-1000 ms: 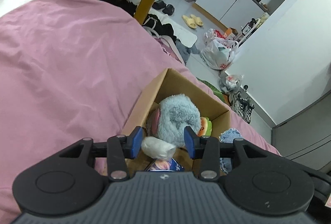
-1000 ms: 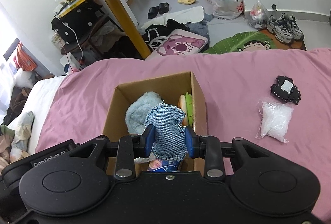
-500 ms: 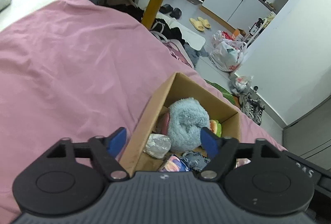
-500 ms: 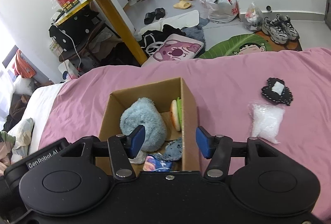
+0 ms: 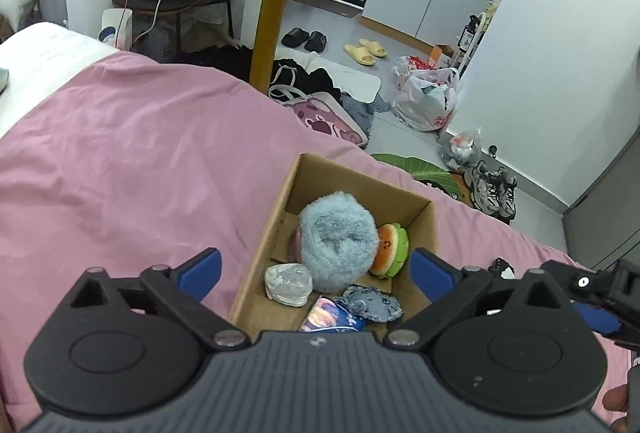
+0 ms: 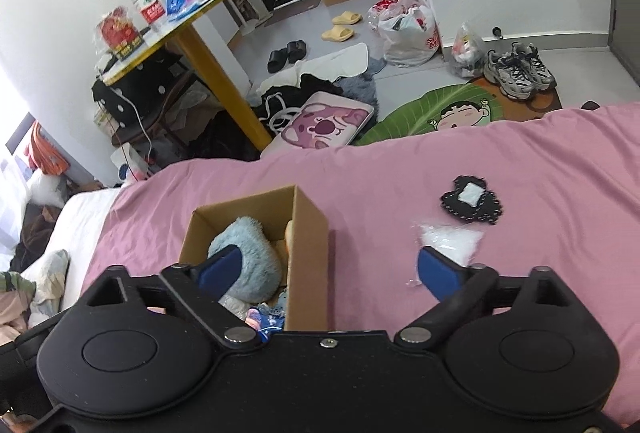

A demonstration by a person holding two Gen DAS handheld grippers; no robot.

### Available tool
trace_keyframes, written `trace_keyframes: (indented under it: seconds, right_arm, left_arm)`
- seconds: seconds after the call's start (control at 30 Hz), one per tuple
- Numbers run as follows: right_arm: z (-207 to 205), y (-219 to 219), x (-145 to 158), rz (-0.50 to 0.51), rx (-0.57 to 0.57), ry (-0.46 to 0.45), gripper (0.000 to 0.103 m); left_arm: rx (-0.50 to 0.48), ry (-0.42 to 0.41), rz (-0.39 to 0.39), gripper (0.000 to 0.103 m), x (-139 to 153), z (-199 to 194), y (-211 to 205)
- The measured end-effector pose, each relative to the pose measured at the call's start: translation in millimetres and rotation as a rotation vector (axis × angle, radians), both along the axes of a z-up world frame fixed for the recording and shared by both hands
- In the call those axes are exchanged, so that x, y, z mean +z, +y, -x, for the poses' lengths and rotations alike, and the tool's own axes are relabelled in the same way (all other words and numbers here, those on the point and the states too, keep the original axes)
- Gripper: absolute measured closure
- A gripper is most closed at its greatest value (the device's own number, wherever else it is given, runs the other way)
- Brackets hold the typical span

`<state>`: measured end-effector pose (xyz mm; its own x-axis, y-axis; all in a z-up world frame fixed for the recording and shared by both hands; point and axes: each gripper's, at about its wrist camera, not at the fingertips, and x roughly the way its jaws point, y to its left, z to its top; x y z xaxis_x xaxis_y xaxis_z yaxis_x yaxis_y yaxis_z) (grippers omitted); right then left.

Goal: Organize soft objects
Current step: 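Move both tools toward the clear bead bag and black stitched patch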

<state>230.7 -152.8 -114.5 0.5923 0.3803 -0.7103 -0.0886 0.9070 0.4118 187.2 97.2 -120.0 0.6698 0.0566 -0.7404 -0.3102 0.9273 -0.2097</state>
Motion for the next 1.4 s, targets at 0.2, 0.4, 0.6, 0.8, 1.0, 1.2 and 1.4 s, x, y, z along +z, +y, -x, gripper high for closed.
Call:
trace_keyframes:
  seconds: [0.2, 0.4, 0.6, 0.8, 1.0, 1.2, 1.4]
  right_arm:
    - [3, -22, 3, -0.019, 0.01, 0.006, 0.0]
    - [6, -47, 6, -0.039, -0.007, 0.003, 0.0]
    - [6, -72, 7, -0.056, -0.026, 0.007, 0.0]
    - [3, -95, 5, -0.073, -0.039, 0.012, 0.0]
    - [-3, -115, -3, -0.081, -0.046, 0.02, 0.0]
    - [-8, -131, -21, -0.122, -0.059, 0.042, 0.0]
    - [-17, -143, -38, -0.155, -0.094, 0.068, 0.0]
  left_arm:
    - [-0.007, 0.003, -0.009, 0.0, 7, 1, -12]
    - [-0.018, -0.022, 0.0, 0.0, 16, 6, -28]
    - [-0.057, -0.039, -0.016, 0.0, 23, 6, -51]
    - [-0.069, -0.024, -0.002, 0.0, 26, 3, -73]
    - [-0.086, -0.002, -0.014, 0.001, 23, -3, -96]
    - [-0.093, 0.024, -0.033, 0.001, 15, -10, -118]
    - [-0.092, 0.034, -0.045, 0.001, 6, -20, -138]
